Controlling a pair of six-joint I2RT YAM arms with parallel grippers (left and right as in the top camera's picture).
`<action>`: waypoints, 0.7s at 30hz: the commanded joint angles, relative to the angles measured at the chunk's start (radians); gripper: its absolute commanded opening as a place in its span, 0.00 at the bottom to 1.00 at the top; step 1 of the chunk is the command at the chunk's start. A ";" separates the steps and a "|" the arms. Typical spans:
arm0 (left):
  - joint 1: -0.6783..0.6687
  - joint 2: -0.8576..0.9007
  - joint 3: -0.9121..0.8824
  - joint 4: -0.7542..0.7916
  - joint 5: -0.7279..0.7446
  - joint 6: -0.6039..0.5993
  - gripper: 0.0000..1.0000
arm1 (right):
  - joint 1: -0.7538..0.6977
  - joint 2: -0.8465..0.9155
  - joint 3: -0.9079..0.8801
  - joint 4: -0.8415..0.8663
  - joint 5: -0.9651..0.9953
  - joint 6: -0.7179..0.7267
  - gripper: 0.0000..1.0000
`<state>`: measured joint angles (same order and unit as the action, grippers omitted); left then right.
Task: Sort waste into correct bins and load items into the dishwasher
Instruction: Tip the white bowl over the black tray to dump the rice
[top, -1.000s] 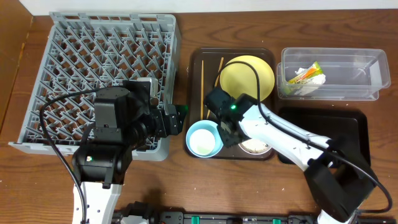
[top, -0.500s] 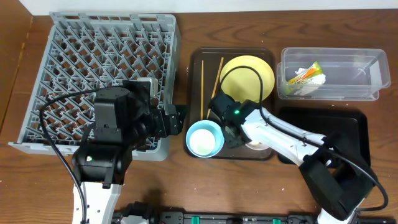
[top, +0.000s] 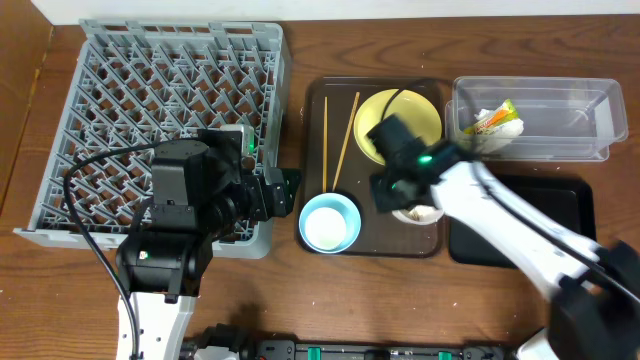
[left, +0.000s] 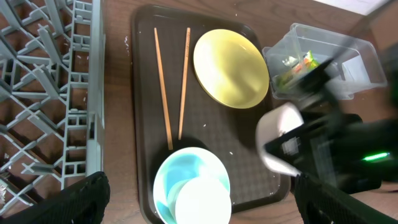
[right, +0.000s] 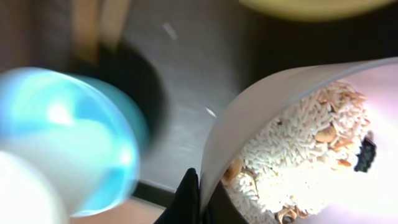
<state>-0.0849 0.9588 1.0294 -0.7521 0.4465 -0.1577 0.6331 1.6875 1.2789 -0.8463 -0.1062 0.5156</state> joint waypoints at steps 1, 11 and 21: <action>0.006 0.001 0.022 0.000 0.014 -0.001 0.95 | -0.085 -0.127 0.035 0.021 -0.165 0.101 0.01; 0.006 0.001 0.022 0.000 0.014 -0.001 0.95 | -0.323 -0.204 -0.024 -0.089 -0.378 0.117 0.01; 0.006 0.001 0.022 0.000 0.014 -0.001 0.95 | -0.583 -0.204 -0.298 0.163 -0.925 -0.210 0.01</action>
<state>-0.0849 0.9588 1.0294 -0.7525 0.4465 -0.1577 0.1299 1.4857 1.0393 -0.7143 -0.7750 0.4419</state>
